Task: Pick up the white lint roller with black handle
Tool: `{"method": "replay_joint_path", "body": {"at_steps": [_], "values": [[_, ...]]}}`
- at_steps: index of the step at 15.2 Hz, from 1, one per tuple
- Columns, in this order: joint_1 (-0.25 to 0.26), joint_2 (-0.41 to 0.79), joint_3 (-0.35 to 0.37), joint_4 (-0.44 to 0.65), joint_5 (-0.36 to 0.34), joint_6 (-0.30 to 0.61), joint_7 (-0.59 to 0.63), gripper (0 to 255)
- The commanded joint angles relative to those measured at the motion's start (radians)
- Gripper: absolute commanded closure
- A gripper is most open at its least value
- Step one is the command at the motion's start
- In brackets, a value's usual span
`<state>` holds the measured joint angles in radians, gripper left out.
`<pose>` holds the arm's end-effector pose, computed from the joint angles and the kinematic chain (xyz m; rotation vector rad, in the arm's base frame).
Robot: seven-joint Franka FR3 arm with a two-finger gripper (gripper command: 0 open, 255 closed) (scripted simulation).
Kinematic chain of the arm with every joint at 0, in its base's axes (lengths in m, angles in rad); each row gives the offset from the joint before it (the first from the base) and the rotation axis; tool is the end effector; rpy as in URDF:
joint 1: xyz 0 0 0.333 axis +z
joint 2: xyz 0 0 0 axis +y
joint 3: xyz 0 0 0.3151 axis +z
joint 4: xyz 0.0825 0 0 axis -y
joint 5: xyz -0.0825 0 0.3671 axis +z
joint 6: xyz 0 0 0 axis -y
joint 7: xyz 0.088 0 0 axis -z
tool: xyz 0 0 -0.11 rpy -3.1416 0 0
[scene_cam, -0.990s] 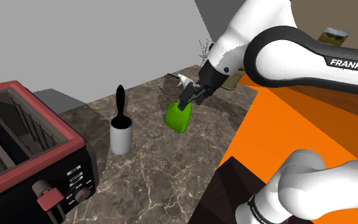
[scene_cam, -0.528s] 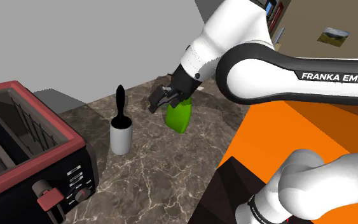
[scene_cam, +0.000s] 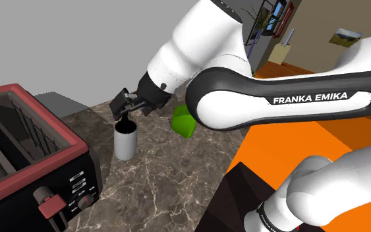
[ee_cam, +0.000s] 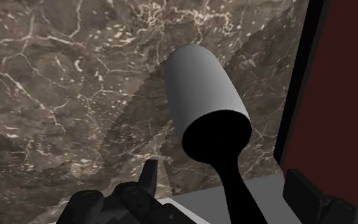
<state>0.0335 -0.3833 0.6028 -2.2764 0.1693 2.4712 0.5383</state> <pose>0.3712 0.3091 0.5396 -2.8386 -0.0213 -0.6947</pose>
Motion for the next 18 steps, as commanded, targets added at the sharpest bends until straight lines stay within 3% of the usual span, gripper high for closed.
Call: {"method": "replay_joint_path", "body": {"at_steps": [1, 9, 10, 18], "values": [[-0.012, 0.025, 0.022, 0.004, -0.016, 0.038, 0.023, 0], [-0.021, 0.055, 0.048, -0.061, -0.03, 0.13, 0.04, 0], [-0.021, 0.056, 0.046, -0.061, -0.029, 0.13, 0.038, 255], [-0.02, 0.055, 0.044, -0.061, -0.028, 0.129, 0.036, 255]]}}
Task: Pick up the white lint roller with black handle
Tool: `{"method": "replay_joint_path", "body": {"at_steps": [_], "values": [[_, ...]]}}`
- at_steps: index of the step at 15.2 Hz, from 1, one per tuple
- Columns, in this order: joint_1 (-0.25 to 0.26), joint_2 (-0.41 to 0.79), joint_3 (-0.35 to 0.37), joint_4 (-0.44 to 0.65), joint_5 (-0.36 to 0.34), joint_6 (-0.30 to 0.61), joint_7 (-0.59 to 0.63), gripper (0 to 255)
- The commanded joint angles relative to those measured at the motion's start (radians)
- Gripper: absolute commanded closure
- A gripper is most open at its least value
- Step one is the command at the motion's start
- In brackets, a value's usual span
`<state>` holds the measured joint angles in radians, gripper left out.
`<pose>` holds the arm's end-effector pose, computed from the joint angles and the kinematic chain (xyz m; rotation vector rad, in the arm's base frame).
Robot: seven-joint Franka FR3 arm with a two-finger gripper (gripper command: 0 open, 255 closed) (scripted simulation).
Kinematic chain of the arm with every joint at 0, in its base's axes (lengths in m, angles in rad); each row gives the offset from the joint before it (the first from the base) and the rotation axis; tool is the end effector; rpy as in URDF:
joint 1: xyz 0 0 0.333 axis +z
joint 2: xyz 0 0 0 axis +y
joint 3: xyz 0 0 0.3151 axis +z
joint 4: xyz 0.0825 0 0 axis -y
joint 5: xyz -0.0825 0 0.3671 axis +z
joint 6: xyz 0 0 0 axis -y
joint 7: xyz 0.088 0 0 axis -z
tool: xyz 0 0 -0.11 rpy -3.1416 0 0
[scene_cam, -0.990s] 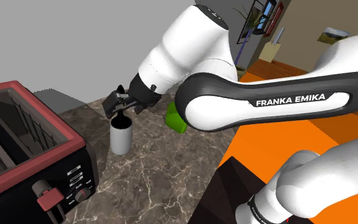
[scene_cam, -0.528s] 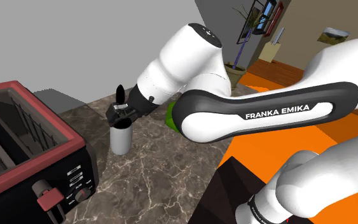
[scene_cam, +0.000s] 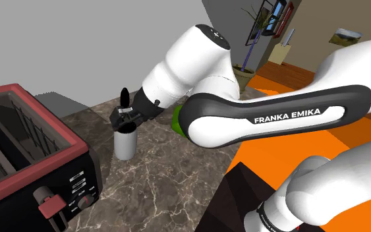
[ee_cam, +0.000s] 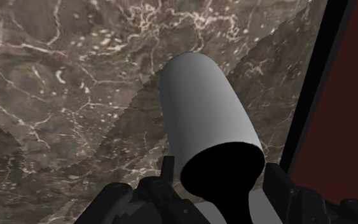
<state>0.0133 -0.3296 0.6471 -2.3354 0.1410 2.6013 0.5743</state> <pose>0.3765 0.3153 0.5027 -2.8220 -0.0174 -0.7141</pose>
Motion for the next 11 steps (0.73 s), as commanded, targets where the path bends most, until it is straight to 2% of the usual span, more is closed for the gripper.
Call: {"method": "replay_joint_path", "body": {"at_steps": [1, 11], "values": [[-0.001, 0.002, 0.004, -0.002, -0.002, 0.0, 0.004, 255], [0.01, -0.039, -0.033, 0.1, 0.016, -0.14, -0.019, 255]]}}
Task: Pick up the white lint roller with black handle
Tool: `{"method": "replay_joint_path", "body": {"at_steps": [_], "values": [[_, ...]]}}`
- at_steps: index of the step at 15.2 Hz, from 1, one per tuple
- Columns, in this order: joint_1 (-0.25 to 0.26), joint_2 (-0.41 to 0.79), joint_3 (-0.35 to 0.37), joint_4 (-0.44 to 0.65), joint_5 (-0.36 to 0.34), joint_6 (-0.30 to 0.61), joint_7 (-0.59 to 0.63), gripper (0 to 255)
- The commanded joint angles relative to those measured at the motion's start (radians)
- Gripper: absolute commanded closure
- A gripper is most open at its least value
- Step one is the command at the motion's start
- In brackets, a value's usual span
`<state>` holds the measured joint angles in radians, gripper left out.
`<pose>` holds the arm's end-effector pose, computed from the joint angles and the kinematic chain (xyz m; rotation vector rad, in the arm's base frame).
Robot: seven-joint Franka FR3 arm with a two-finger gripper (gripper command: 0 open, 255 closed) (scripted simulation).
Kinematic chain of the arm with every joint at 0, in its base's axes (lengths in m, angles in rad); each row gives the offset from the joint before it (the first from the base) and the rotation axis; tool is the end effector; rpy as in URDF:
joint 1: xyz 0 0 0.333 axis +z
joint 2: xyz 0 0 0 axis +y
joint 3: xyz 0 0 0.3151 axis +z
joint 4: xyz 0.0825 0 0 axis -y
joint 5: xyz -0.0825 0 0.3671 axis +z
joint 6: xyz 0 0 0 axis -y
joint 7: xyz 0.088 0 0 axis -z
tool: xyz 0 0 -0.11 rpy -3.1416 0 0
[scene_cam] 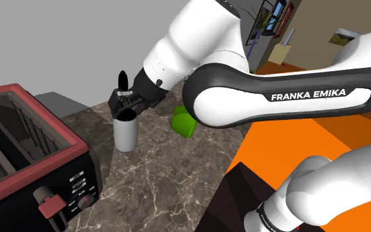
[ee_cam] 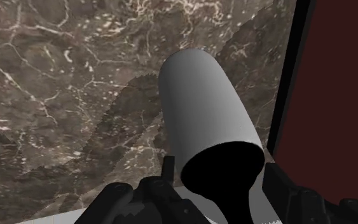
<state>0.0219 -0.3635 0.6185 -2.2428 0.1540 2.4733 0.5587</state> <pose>0.3755 0.3166 0.5471 -2.8249 -0.0169 -0.7099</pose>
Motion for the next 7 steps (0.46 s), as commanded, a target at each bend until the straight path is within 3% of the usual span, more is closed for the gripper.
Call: {"method": "replay_joint_path", "body": {"at_steps": [1, 7], "values": [[0.002, -0.008, -0.008, 0.018, 0.003, -0.026, -0.005, 255], [0.002, -0.017, -0.019, 0.067, 0.004, -0.082, -0.01, 255]]}}
